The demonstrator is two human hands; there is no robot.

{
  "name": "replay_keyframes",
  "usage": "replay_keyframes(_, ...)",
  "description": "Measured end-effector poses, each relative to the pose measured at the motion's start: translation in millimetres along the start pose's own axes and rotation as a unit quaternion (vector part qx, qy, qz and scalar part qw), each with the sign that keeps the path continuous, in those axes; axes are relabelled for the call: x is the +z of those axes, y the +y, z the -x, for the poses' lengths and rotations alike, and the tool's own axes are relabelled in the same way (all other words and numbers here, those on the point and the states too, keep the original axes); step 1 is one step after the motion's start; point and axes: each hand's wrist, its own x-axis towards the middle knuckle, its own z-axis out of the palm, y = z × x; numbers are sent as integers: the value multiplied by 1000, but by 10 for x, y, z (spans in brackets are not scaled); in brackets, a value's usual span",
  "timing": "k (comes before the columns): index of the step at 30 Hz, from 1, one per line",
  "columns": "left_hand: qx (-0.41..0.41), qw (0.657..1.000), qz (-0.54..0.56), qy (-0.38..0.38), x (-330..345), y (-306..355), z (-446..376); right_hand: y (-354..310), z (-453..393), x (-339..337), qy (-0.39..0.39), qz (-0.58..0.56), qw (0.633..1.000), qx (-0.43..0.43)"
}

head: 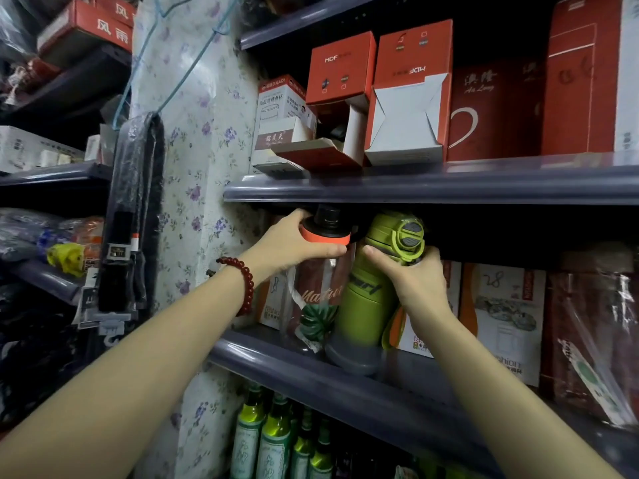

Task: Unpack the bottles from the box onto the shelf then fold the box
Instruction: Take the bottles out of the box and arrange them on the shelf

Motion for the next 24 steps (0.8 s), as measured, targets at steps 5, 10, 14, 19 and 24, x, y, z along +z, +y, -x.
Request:
replay_keyframes(5,-27,988,141,-49,70,-97,124,85,84,80,-15,-31,999,8)
replay_keyframes(10,-57,976,200,-66,37,-211,127,170,151,154,-38,-48,998,16)
replay_keyframes(14,-74,970,203,-111,45,-398,165,207,177,146,-59,-35,997,25)
replay_keyframes(19,-77,984,144,-76,125,-575,254,338,283,165,-100,24,993,61)
replay_keyframes(24,-94,988,121,-34,231,-692,342,387,365,236,-98,84,990,49)
